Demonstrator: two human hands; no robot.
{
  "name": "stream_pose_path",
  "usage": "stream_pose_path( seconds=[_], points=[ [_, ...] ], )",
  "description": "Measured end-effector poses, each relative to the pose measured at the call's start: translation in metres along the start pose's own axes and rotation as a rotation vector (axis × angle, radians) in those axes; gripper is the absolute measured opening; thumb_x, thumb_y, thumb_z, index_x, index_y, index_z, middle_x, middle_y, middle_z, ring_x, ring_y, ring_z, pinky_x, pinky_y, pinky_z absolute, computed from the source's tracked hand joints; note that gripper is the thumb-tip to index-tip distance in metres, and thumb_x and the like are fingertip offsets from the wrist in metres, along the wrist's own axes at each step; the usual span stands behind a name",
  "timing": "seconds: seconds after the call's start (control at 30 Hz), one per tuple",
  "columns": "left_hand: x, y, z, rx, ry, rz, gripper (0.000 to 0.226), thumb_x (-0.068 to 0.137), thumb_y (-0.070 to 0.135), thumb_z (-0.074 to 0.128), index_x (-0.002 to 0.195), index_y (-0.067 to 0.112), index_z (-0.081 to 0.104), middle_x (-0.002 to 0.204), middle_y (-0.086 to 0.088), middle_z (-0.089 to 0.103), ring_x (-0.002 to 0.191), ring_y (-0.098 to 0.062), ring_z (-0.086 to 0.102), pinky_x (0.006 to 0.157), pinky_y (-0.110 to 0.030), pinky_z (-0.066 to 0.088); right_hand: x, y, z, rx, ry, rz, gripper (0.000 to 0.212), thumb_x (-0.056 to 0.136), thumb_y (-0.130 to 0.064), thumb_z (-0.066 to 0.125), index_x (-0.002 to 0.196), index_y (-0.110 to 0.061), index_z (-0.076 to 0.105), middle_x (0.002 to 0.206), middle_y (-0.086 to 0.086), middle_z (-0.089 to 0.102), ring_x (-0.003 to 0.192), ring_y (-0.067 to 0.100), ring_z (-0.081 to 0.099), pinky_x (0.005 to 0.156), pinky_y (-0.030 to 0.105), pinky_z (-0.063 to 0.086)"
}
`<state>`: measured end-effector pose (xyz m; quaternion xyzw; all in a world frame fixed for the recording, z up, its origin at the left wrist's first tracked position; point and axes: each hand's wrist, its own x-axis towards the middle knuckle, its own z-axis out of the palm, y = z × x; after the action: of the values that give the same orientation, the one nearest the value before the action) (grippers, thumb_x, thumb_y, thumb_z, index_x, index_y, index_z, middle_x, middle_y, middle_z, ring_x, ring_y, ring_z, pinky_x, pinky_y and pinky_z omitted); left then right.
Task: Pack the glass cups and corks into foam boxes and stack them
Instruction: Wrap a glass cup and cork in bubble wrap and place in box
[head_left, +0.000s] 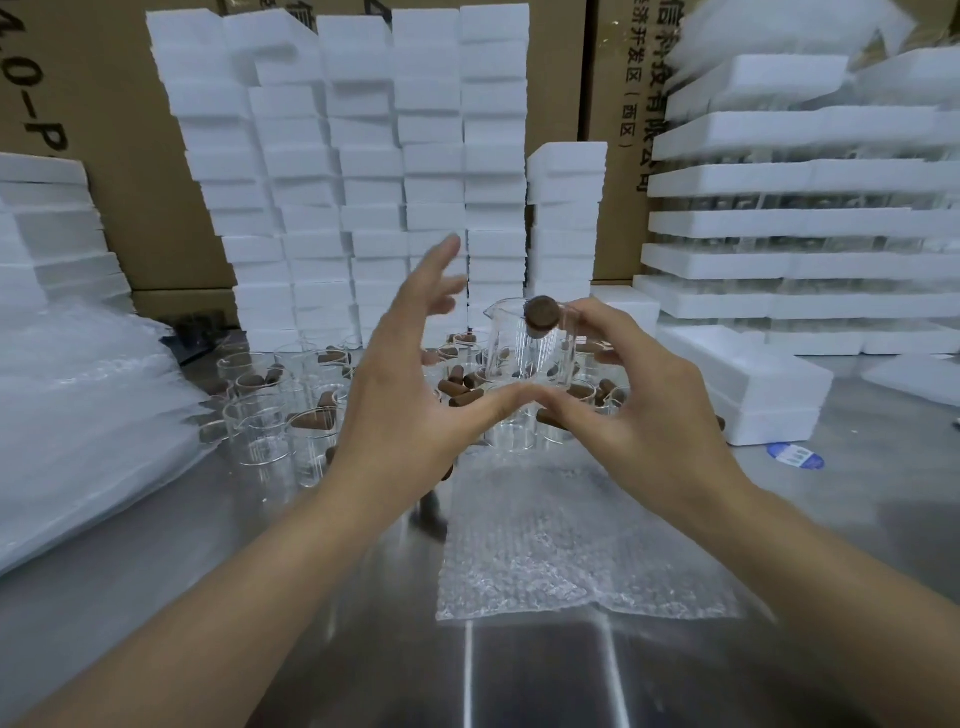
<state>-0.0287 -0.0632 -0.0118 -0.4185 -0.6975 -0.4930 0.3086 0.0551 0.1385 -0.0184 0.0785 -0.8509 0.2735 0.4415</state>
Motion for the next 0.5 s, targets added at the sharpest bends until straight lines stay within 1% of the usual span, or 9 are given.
stream_pose_path(
  seconds=[0.03, 0.1, 0.17, 0.23, 0.3, 0.33, 0.4, 0.43, 0.5],
  points=[
    [-0.0002, 0.0005, -0.0004, 0.027, 0.025, 0.035, 0.113, 0.074, 0.067, 0.088, 0.162, 0.057, 0.018, 0.153, 0.023, 0.048, 0.141, -0.005, 0.050, 0.101, -0.033, 0.050, 0.0001, 0.0006, -0.0008, -0.037, 0.008, -0.006, 0.065, 0.089, -0.043, 0.084, 0.146, -0.029, 0.054, 0.137, -0.018, 0.063, 0.127, -0.001, 0.057, 0.107, 0.033, 0.053],
    [-0.0007, 0.0006, -0.0011, 0.105, 0.072, 0.115, 0.119, 0.076, 0.051, 0.094, 0.162, 0.057, 0.012, 0.158, 0.016, 0.041, 0.144, -0.014, 0.048, 0.104, -0.039, 0.050, 0.0003, 0.0014, -0.0021, -0.088, 0.026, -0.019, 0.062, 0.089, -0.042, 0.082, 0.142, -0.026, 0.055, 0.136, -0.014, 0.063, 0.125, 0.004, 0.057, 0.105, 0.035, 0.052],
    [-0.0005, -0.0003, -0.0013, 0.186, 0.114, 0.177, 0.118, 0.079, 0.038, 0.097, 0.163, 0.051, 0.015, 0.162, 0.010, 0.037, 0.146, -0.019, 0.046, 0.105, -0.039, 0.050, 0.0005, 0.0003, -0.0020, -0.109, 0.035, -0.023, 0.061, 0.087, -0.039, 0.082, 0.140, -0.026, 0.055, 0.133, -0.011, 0.061, 0.123, 0.006, 0.056, 0.100, 0.035, 0.054],
    [-0.0004, -0.0009, -0.0017, 0.252, 0.113, 0.232, 0.111, 0.082, 0.032, 0.095, 0.164, 0.040, 0.021, 0.163, 0.003, 0.037, 0.148, -0.021, 0.043, 0.107, -0.037, 0.049, 0.0001, -0.0025, -0.0007, -0.126, 0.030, -0.050, 0.061, 0.087, -0.035, 0.081, 0.140, -0.025, 0.054, 0.130, -0.010, 0.061, 0.121, 0.009, 0.057, 0.096, 0.035, 0.054],
    [-0.0006, -0.0011, -0.0019, 0.318, 0.065, 0.283, 0.099, 0.085, 0.033, 0.090, 0.163, 0.035, 0.029, 0.163, -0.001, 0.041, 0.148, -0.022, 0.042, 0.115, -0.037, 0.044, -0.0004, -0.0055, 0.0001, -0.159, 0.023, -0.110, 0.060, 0.086, -0.034, 0.078, 0.141, -0.022, 0.057, 0.129, -0.007, 0.061, 0.121, 0.012, 0.055, 0.099, 0.035, 0.051],
    [-0.0010, -0.0012, -0.0014, 0.355, 0.039, 0.304, 0.093, 0.085, 0.034, 0.088, 0.162, 0.034, 0.035, 0.162, -0.002, 0.043, 0.147, -0.023, 0.043, 0.118, -0.040, 0.042, -0.0003, -0.0066, 0.0005, -0.180, 0.022, -0.144, 0.060, 0.086, -0.033, 0.078, 0.141, -0.020, 0.058, 0.130, -0.005, 0.061, 0.122, 0.013, 0.053, 0.102, 0.036, 0.049],
    [-0.0024, -0.0011, 0.0005, 0.406, -0.007, 0.333, 0.081, 0.085, 0.033, 0.085, 0.158, 0.030, 0.049, 0.159, 0.000, 0.050, 0.145, -0.026, 0.046, 0.115, -0.049, 0.045, -0.0002, -0.0077, 0.0014, -0.209, 0.020, -0.198, 0.060, 0.084, -0.032, 0.080, 0.140, -0.018, 0.061, 0.131, -0.003, 0.061, 0.124, 0.016, 0.052, 0.105, 0.039, 0.047],
    [-0.0032, -0.0010, 0.0015, 0.415, -0.029, 0.338, 0.078, 0.085, 0.030, 0.086, 0.155, 0.027, 0.054, 0.156, 0.001, 0.054, 0.145, -0.026, 0.048, 0.113, -0.051, 0.045, -0.0002, -0.0079, 0.0020, -0.212, 0.016, -0.216, 0.060, 0.084, -0.033, 0.080, 0.139, -0.018, 0.062, 0.131, -0.003, 0.061, 0.124, 0.017, 0.053, 0.105, 0.041, 0.046],
    [-0.0047, -0.0004, 0.0030, 0.417, -0.067, 0.320, 0.077, 0.083, 0.025, 0.089, 0.153, 0.024, 0.058, 0.150, 0.006, 0.061, 0.145, -0.022, 0.050, 0.112, -0.049, 0.046, -0.0006, -0.0078, 0.0027, -0.197, 0.011, -0.239, 0.060, 0.084, -0.037, 0.077, 0.139, -0.018, 0.063, 0.131, -0.004, 0.062, 0.124, 0.018, 0.054, 0.104, 0.043, 0.046]
  ],
)
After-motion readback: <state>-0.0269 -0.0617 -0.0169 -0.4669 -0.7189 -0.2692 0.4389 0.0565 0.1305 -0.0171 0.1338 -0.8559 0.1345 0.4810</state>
